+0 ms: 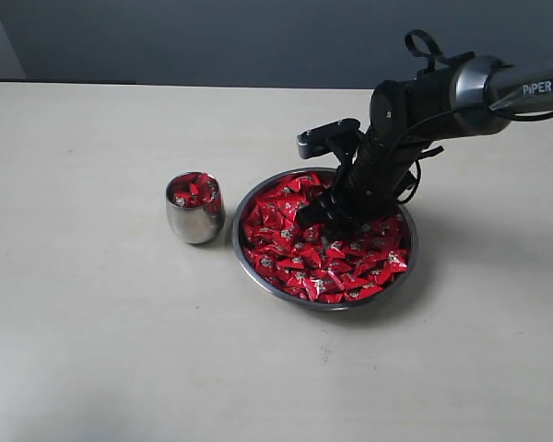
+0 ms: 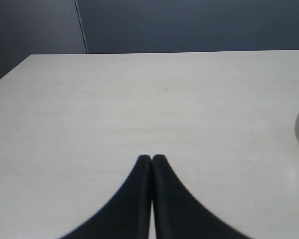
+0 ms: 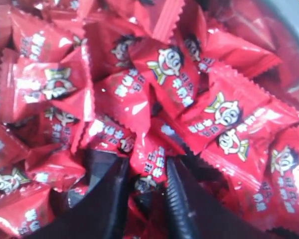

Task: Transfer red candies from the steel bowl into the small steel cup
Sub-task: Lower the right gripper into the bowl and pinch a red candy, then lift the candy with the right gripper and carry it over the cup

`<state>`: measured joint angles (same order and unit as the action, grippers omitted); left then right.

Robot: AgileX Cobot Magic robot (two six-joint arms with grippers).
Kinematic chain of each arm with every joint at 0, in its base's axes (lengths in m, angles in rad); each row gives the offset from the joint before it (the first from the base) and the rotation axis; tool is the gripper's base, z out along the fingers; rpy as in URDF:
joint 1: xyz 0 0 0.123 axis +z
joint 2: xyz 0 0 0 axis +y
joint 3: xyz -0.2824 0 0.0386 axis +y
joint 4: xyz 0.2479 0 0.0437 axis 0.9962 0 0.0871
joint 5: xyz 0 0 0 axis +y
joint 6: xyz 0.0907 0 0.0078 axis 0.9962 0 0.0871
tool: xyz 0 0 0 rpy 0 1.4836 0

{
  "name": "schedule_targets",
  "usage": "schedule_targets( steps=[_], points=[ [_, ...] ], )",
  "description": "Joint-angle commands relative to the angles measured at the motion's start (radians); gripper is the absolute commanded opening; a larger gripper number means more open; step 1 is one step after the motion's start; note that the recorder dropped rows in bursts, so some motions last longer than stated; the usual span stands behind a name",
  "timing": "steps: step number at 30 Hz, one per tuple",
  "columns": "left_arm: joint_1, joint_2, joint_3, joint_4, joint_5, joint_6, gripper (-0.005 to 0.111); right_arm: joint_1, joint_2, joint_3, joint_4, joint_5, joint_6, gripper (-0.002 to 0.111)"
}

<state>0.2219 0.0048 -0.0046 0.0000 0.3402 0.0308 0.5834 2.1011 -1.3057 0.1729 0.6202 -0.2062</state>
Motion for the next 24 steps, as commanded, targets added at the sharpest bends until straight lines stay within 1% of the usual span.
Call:
schedule_targets(
  steps=[1, 15, 24],
  points=[
    [-0.005, -0.005, 0.005, -0.006, -0.01, -0.001, 0.0, -0.001, -0.005, -0.011, -0.012, 0.034, 0.0, 0.019],
    [-0.005, -0.005, 0.005, -0.006, -0.01, -0.001, 0.0, -0.001, -0.01, -0.219, -0.018, 0.243, 0.026, 0.019],
    [-0.005, -0.005, 0.005, -0.006, -0.01, -0.001, 0.0, -0.001, -0.065, -0.244, -0.019, 0.255, 0.042, 0.019]
  ],
)
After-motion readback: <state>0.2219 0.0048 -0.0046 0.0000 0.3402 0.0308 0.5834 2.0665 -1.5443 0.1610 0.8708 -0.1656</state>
